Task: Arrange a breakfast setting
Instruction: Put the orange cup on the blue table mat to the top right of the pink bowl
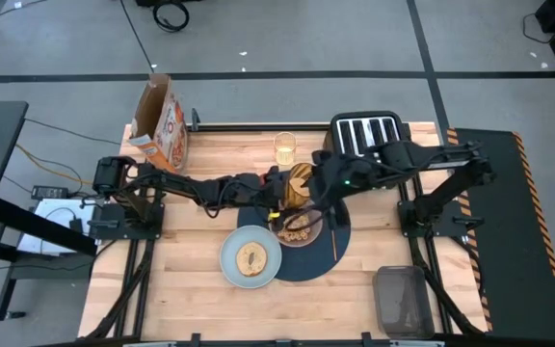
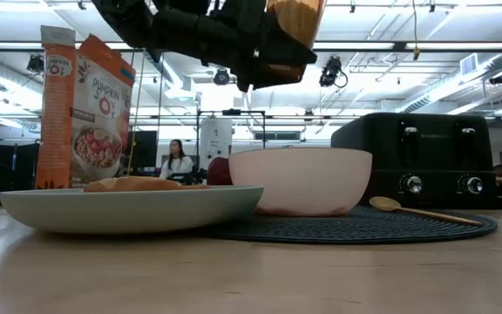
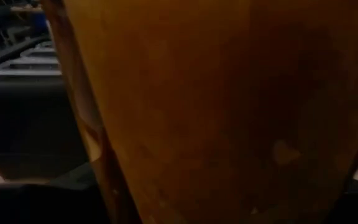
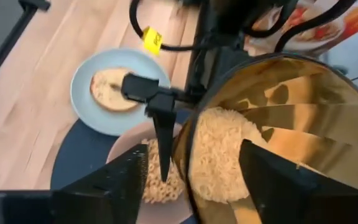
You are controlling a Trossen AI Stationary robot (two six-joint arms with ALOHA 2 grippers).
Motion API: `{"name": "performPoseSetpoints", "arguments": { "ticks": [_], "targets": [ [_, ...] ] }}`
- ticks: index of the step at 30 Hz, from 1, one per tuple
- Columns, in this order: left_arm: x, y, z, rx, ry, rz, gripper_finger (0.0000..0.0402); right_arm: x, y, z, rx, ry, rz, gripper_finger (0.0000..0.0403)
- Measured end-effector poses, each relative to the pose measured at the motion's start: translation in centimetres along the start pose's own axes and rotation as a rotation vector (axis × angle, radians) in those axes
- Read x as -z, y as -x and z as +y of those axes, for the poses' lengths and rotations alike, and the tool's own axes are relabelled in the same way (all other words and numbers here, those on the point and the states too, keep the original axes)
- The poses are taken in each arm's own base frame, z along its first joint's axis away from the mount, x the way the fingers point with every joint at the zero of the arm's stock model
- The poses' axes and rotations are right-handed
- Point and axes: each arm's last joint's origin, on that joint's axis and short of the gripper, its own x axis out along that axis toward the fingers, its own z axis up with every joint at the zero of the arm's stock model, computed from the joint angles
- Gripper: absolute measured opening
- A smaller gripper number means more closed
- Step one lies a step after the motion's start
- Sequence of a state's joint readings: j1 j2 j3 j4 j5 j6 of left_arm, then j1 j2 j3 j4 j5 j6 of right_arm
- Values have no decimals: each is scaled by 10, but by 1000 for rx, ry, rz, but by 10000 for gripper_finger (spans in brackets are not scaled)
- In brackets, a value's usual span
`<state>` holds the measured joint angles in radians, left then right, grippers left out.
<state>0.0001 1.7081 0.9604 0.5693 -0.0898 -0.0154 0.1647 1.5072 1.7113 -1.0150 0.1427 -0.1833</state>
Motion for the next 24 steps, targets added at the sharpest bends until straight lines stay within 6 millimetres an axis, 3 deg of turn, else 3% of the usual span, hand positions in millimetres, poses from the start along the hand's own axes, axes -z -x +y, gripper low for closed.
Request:
{"name": "performPoseSetpoints", "arguments": {
  "ticks": [9,16,24],
  "targets": [
    [8,0,9,-60,16,77,300,4,-15,-7,-12,-16,109,152],
    [8,0,14,-59,-5,86,300,4,-18,-7,-19,-3,112,22],
    [7,0,10,-51,12,73,340,6,-21,-6,-18,-24,145,13]
  ]
}}
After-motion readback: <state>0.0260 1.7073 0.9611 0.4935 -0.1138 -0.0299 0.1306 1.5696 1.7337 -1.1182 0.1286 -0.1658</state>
